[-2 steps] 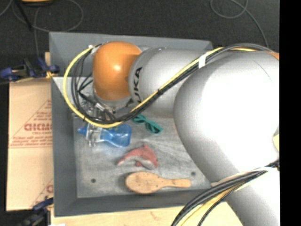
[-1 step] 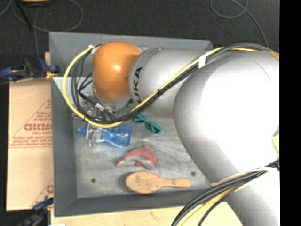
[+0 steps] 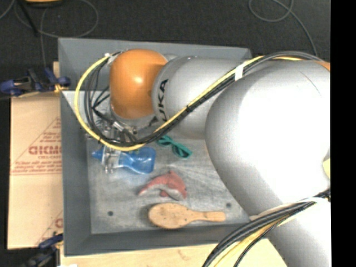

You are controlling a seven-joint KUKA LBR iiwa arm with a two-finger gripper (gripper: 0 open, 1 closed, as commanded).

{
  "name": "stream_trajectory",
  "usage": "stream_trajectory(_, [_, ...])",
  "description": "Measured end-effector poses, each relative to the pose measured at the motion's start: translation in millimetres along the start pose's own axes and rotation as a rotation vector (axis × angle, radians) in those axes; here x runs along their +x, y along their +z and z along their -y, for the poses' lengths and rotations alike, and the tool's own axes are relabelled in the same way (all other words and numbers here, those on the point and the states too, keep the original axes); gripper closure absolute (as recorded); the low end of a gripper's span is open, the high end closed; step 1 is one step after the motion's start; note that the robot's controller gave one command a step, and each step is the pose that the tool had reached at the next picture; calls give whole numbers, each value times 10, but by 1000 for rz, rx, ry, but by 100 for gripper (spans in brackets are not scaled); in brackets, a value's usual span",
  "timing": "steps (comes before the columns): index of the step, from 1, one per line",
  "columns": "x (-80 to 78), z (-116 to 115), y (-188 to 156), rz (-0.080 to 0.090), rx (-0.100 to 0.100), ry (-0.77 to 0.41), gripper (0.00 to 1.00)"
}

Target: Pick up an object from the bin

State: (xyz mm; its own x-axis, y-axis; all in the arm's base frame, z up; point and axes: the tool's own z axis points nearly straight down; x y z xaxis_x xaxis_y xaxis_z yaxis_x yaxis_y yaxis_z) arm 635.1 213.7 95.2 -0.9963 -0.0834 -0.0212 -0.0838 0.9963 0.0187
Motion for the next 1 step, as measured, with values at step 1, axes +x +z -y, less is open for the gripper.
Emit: stream_trajectory(1, [-28, -7, 1, -2, 3, -167, 100])
